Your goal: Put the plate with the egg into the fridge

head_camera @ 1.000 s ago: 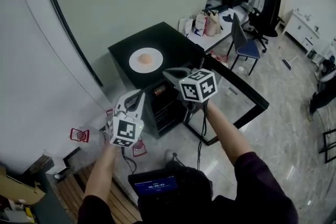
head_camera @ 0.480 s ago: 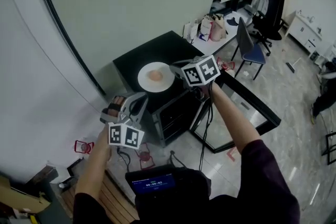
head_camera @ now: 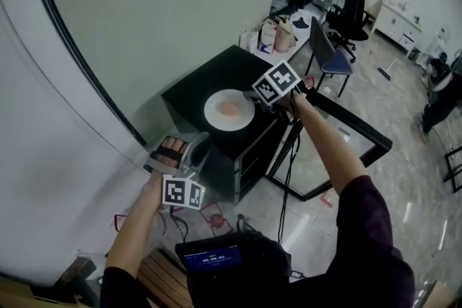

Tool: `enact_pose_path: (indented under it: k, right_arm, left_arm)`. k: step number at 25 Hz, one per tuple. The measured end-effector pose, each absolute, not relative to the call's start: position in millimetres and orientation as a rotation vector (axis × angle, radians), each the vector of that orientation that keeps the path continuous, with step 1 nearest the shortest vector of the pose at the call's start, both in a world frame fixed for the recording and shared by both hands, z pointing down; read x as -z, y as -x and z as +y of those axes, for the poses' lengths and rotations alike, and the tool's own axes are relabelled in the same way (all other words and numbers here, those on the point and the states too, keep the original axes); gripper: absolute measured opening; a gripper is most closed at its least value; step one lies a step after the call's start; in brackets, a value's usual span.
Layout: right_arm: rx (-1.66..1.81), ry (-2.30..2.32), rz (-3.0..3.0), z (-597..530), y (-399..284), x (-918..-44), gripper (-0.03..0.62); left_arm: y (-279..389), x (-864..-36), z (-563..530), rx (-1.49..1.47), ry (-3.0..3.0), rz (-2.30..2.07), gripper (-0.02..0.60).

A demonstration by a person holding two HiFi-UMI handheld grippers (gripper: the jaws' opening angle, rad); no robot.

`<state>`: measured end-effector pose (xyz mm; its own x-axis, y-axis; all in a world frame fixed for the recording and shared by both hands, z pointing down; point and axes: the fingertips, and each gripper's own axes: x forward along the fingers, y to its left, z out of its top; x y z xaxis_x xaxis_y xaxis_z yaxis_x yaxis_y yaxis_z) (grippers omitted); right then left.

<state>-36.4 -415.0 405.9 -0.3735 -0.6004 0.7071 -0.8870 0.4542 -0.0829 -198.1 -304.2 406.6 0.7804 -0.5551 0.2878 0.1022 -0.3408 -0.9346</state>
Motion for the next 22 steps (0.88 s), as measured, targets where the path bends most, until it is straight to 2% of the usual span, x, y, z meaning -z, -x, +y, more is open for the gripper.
enact_pose_path:
  k: [6,22]
  right_arm:
    - [-0.747,-1.226,-2.100,-419,41,-420,0.080]
    - [-0.651,-1.045,-2.174,-407,113,-419,0.080]
  left_arm:
    - [206,-416,-311,0.693,1.748,0.329,0.084]
    - [212,-432,-326,0.707,1.648,0.347,0.084]
